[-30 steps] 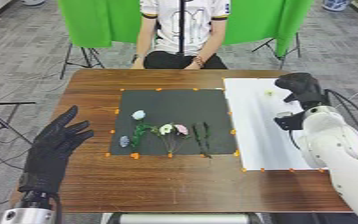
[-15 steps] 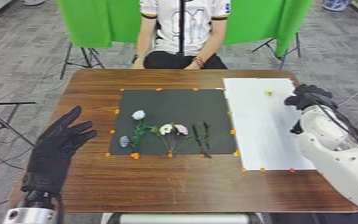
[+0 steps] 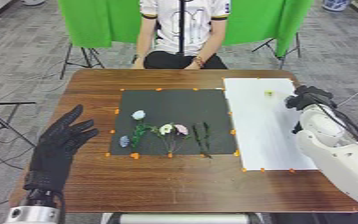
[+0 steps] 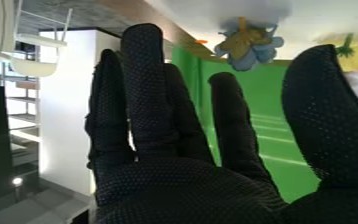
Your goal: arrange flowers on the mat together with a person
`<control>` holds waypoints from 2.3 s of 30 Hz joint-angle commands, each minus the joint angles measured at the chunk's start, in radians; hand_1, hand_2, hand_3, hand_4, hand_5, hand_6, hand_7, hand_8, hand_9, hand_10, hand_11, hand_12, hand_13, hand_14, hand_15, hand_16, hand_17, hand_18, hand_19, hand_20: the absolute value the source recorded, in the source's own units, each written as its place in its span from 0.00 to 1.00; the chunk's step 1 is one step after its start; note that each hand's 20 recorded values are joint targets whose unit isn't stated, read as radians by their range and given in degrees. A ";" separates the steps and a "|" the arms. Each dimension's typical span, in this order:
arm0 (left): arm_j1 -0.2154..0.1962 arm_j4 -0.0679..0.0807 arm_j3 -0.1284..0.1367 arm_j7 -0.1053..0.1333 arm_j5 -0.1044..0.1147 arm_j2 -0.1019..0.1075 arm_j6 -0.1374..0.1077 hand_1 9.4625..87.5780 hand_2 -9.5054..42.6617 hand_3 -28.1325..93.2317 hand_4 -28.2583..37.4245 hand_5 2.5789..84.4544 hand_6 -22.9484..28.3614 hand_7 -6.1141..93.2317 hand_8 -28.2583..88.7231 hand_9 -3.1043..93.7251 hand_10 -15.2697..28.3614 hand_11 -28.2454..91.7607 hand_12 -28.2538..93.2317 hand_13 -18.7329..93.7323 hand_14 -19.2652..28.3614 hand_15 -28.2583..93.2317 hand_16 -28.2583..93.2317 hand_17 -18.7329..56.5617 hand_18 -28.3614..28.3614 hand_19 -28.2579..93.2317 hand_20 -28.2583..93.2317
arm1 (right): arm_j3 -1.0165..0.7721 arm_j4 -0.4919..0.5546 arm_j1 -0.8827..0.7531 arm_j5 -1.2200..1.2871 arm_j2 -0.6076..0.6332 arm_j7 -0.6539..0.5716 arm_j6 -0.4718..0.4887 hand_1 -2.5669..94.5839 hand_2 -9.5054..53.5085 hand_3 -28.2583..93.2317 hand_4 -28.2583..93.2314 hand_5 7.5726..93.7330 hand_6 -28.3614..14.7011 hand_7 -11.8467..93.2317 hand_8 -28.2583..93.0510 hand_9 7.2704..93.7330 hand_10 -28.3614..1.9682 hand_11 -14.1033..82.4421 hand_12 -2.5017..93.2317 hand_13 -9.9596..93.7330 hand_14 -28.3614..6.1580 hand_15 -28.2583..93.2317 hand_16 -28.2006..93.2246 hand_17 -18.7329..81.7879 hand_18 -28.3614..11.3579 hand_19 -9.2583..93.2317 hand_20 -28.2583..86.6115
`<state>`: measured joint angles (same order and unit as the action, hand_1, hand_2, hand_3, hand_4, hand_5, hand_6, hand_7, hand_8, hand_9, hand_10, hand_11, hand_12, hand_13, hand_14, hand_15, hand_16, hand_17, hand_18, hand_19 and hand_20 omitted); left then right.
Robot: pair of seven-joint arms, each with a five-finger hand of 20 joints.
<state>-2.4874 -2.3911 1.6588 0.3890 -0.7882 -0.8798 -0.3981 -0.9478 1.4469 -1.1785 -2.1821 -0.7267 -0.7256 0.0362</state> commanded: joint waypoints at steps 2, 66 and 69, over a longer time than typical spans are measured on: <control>0.002 0.009 -0.003 -0.009 0.000 -0.008 0.004 0.13 0.25 0.88 0.00 0.37 0.56 0.21 0.15 0.38 0.79 0.45 0.33 0.38 0.97 0.68 0.16 0.12 0.90 0.62 0.35 | 0.027 -0.030 0.029 -0.046 -0.015 0.041 0.054 0.38 0.13 0.87 0.00 0.38 0.79 0.27 0.12 0.45 0.43 0.28 0.17 0.62 0.48 0.73 0.29 0.39 0.25 0.78 0.32; 0.005 0.013 0.028 -0.070 -0.022 -0.034 0.045 0.14 0.25 0.88 0.00 0.39 0.58 0.22 0.15 0.39 0.80 0.45 0.33 0.38 0.97 0.68 0.16 0.12 0.89 0.63 0.35 | 0.423 0.248 0.112 -0.146 -0.132 0.313 -0.179 0.59 0.00 0.78 0.00 0.85 0.80 0.29 0.22 0.91 0.78 0.28 0.42 0.80 0.81 0.64 0.47 0.44 0.41 0.78 0.33; 0.010 0.013 0.025 -0.072 -0.021 -0.032 0.045 0.14 0.25 0.88 0.00 0.39 0.58 0.22 0.15 0.39 0.80 0.45 0.33 0.38 0.97 0.68 0.16 0.12 0.89 0.63 0.35 | 0.408 0.258 0.096 -0.148 -0.128 0.319 -0.142 0.58 0.00 0.78 0.00 0.84 0.81 0.29 0.22 0.90 0.76 0.27 0.41 0.78 0.80 0.63 0.47 0.44 0.40 0.77 0.33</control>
<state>-2.4713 -2.3825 1.6861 0.3323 -0.8065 -0.9024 -0.3614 -0.5127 1.6823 -1.0489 -2.3010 -0.8789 -0.4103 -0.1662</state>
